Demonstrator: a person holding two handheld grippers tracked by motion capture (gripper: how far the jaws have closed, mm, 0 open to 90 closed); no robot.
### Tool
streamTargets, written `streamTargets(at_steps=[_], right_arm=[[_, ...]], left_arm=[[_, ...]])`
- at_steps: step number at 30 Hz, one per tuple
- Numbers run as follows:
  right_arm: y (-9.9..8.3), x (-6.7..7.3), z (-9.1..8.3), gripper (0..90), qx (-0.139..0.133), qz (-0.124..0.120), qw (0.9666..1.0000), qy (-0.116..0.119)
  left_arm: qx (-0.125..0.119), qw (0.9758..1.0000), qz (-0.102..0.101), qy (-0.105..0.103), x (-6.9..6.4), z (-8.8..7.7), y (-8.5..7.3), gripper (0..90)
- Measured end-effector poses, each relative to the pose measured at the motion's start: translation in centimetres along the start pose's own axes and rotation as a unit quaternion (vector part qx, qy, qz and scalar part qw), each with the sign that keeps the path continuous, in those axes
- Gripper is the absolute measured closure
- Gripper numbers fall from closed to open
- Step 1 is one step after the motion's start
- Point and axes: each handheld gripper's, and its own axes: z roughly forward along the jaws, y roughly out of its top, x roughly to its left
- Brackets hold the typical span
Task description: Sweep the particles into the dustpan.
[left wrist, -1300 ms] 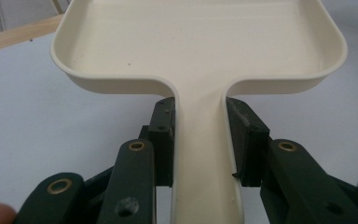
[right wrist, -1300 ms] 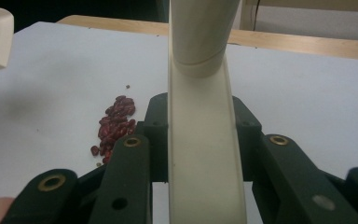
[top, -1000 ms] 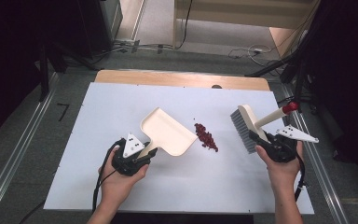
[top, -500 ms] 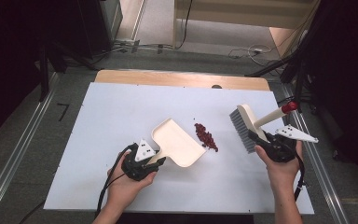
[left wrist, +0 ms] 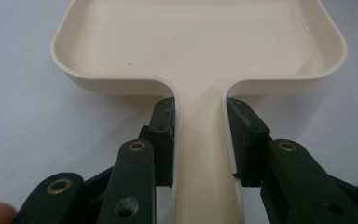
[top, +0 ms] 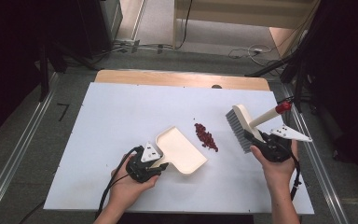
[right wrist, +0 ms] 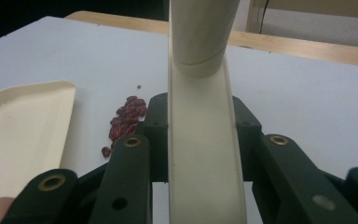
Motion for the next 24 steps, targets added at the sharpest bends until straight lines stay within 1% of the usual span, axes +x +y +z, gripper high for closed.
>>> streamTargets(at_steps=[7, 12, 14, 17, 19, 21, 23, 24], right_arm=[[-0.1, 0.8, 0.9, 64.9, 0.012, -0.012, 0.9998, 0.005], [-0.3, 1.8, 1.8, 64.9, 0.028, -0.022, 0.9993, 0.007], [-0.4, 2.3, 2.3, 64.9, 0.039, -0.027, 0.9989, 0.005], [-0.6, 3.2, 3.2, 64.9, 0.060, -0.041, 0.9974, -0.008], [-0.6, 3.8, 3.7, 64.9, 0.075, -0.051, 0.9957, -0.018], [-0.6, 4.3, 4.3, 64.9, 0.091, -0.062, 0.9936, -0.023], [-0.7, 4.7, 4.8, 64.9, 0.107, -0.067, 0.9917, -0.025], [-0.7, 4.9, 4.9, 64.9, 0.110, -0.068, 0.9914, -0.020]], left_arm=[[0.014, 0.9998, 0.009, -0.012, -0.3, 0.3, 0.0, 65.4], [0.022, 0.9994, 0.013, -0.021, -0.5, 0.7, 0.2, 65.4], [0.026, 0.9992, 0.016, -0.025, -0.6, 0.9, 0.4, 65.4], [0.031, 0.9988, 0.021, -0.032, -0.8, 1.2, 0.6, 65.4], [0.034, 0.9986, 0.023, -0.034, -0.9, 1.4, 0.7, 65.4], [0.036, 0.9984, 0.023, -0.037, -0.8, 1.4, 0.9, 65.4], [0.038, 0.9982, 0.026, -0.038, -0.7, 1.4, 1.1, 65.4], [0.036, 0.9984, 0.023, -0.037, -0.7, 1.5, 1.1, 65.4]])
